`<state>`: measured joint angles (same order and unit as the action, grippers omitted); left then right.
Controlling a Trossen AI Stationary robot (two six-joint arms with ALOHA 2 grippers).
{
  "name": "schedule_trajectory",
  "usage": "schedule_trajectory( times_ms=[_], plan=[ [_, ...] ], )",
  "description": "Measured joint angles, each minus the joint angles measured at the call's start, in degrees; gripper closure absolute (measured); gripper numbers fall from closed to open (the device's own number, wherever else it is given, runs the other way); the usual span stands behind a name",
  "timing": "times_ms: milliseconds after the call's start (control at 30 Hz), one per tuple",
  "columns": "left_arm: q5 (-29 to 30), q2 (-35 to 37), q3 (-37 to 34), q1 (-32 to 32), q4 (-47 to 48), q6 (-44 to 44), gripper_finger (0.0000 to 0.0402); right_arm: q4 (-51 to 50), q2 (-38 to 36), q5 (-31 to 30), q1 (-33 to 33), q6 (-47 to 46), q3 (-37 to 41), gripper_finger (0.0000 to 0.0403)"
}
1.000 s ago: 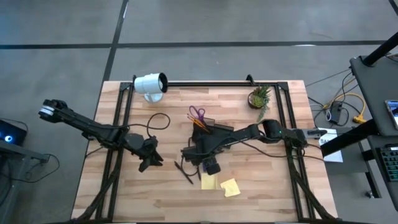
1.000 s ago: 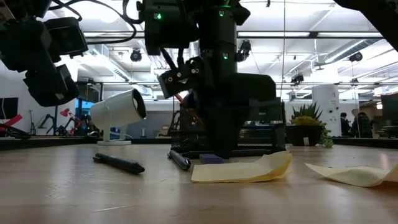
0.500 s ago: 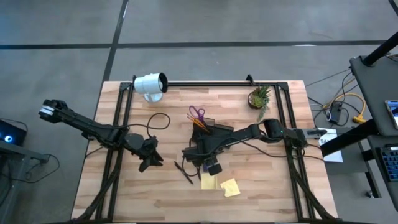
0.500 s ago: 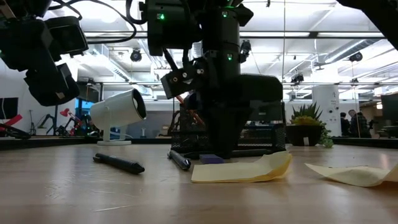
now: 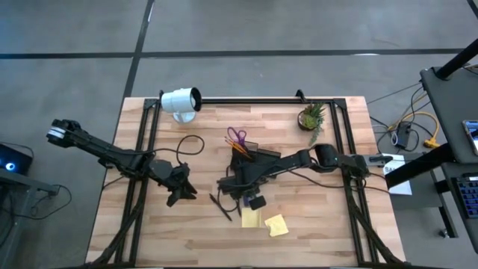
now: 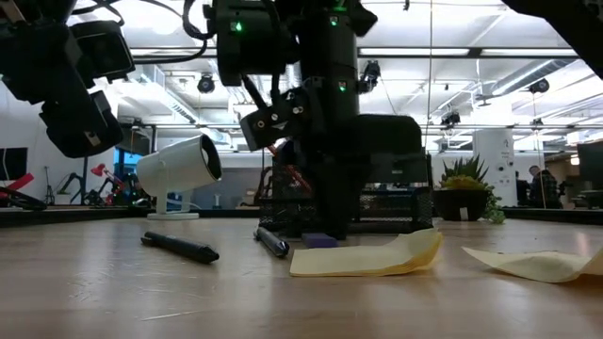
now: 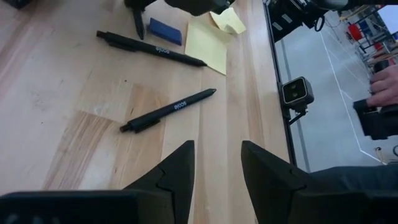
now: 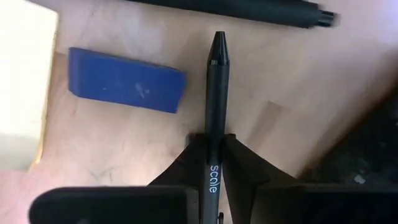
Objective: Pick and place office supplies into organizer
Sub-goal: Put the right black pen into the black desk organizer
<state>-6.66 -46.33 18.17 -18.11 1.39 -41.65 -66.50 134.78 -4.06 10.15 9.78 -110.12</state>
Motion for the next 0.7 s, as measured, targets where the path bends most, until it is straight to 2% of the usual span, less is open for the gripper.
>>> schedule_trajectory(
  times_ms=[233,467,700],
  plan=[
    [-0.02,0.31,0.00,0.00,-0.19,0.00,0.0285,-7.80,-0.08,-1.98,0.11,-4.61,-7.77,0.0377],
    [-0.08,1.20,0.00,0.00,-0.08,0.04,0.0285,-18.80,-0.28,-2.44,0.70,-13.23,-16.18,0.0378],
    [-0.41,1.79,0.00,0.00,-0.07,0.07,0.0285,-22.75,-0.37,-3.97,1.40,-18.53,-20.67,0.0378]
  ],
)
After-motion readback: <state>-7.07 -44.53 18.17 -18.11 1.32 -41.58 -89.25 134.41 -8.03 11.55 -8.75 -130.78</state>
